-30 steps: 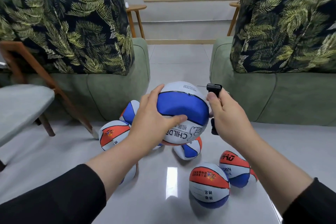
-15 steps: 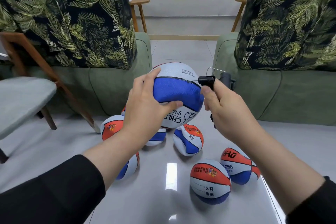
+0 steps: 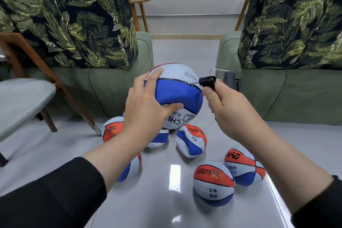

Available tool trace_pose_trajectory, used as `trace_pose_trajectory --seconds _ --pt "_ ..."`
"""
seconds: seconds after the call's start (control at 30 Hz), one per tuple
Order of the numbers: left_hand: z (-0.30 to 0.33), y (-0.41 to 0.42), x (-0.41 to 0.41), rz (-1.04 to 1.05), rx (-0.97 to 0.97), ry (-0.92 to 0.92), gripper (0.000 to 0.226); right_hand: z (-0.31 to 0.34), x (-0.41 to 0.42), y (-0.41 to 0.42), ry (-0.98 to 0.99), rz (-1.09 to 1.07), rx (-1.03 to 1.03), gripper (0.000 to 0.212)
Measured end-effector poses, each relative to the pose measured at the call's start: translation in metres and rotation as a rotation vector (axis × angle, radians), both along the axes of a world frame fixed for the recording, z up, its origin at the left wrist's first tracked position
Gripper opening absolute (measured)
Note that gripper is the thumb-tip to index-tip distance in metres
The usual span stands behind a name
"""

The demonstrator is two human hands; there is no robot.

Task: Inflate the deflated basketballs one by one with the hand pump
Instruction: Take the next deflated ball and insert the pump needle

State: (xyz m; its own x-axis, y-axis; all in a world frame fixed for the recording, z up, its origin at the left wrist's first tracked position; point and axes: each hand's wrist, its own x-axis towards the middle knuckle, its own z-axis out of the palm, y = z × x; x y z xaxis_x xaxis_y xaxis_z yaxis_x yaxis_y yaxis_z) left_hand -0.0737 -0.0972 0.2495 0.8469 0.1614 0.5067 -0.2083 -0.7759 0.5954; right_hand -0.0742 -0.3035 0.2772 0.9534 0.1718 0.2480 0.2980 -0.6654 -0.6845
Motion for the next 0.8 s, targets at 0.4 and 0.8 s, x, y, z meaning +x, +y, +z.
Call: trace_pose_trajectory --seconds 0.4,0.8 --pt "-0.005 0.001 0.003 0.015 0.108 -0.052 0.097 0.004 -0.001 0.002 0.002 -0.045 -0.183 0.030" --pt "-0.012 -0.014 0.002 -0.043 0.222 -0.233 0.092 0.004 0.003 -0.002 0.109 -0.005 -0.205 0.028"
